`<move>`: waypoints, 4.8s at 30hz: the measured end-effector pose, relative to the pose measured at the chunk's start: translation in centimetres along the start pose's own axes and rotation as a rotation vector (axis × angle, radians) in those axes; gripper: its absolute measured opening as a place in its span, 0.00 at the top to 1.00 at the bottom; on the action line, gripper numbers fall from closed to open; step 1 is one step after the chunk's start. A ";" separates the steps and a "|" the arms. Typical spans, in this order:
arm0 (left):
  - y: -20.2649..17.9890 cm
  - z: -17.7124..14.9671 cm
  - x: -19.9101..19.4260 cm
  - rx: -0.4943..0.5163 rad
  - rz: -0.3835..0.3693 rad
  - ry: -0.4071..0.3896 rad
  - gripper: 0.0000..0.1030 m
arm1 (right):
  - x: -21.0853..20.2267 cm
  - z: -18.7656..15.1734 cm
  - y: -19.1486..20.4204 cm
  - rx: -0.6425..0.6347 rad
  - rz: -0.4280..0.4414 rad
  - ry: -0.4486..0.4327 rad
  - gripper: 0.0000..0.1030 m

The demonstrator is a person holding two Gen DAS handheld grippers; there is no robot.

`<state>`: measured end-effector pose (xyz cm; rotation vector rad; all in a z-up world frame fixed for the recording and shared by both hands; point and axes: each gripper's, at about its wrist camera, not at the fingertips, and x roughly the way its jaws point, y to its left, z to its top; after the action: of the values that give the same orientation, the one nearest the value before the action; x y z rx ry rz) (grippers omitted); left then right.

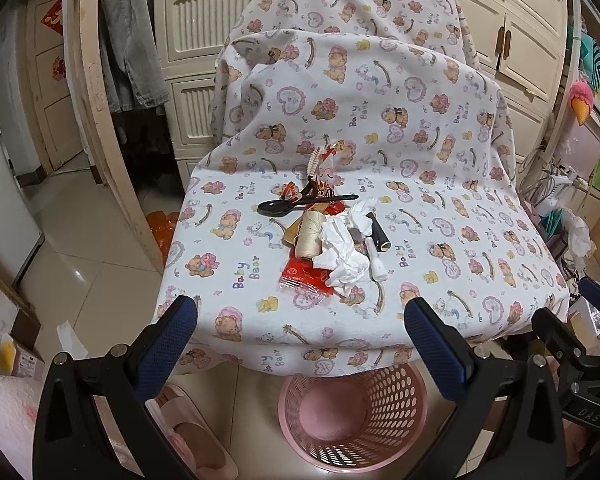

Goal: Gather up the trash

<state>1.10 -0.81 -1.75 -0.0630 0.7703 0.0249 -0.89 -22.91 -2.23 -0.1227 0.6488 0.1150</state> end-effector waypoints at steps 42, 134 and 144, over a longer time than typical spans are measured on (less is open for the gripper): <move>2.4 2.9 6.8 -0.119 -0.319 0.129 0.60 | 2.3 1.4 0.4 0.004 0.028 0.015 0.28; -3.1 -7.7 10.1 0.044 -0.110 0.577 0.33 | 14.3 -12.7 2.6 0.115 0.260 0.764 0.72; -1.0 -3.7 3.2 0.037 -0.033 0.209 0.18 | 11.0 -9.1 3.2 0.030 0.174 0.546 0.32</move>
<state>0.88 -2.05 -6.52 -0.0435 0.9784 -0.0274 1.91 -20.33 -16.31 -0.0680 1.2063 0.2436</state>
